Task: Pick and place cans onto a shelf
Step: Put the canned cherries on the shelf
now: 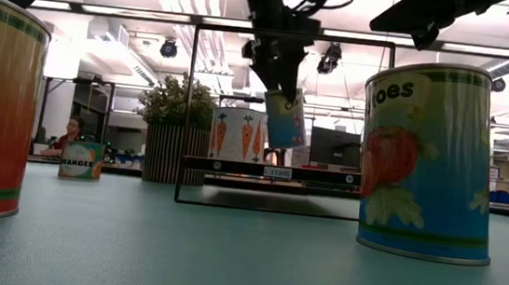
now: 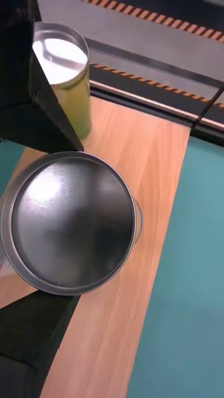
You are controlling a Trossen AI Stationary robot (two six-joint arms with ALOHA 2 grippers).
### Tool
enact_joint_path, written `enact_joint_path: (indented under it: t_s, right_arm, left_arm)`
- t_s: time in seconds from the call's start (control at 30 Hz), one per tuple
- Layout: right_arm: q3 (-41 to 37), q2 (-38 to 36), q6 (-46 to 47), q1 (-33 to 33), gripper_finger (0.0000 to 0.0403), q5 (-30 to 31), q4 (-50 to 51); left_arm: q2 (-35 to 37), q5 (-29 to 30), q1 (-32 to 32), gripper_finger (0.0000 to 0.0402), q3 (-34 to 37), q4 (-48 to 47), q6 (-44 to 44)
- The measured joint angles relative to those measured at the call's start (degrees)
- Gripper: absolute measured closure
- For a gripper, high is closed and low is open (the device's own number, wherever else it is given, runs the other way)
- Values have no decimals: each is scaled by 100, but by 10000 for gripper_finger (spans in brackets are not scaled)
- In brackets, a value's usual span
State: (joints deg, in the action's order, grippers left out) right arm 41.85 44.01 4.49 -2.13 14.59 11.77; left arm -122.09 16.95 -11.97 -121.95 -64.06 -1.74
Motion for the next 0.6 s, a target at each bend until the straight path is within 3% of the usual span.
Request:
enact_joint_path:
  t_s: [0.6]
  right_arm:
    - [-2, 0, -20, 0, 394, 1, 2]
  left_arm:
    - [-169, -2, -20, 82, 55, 59, 127]
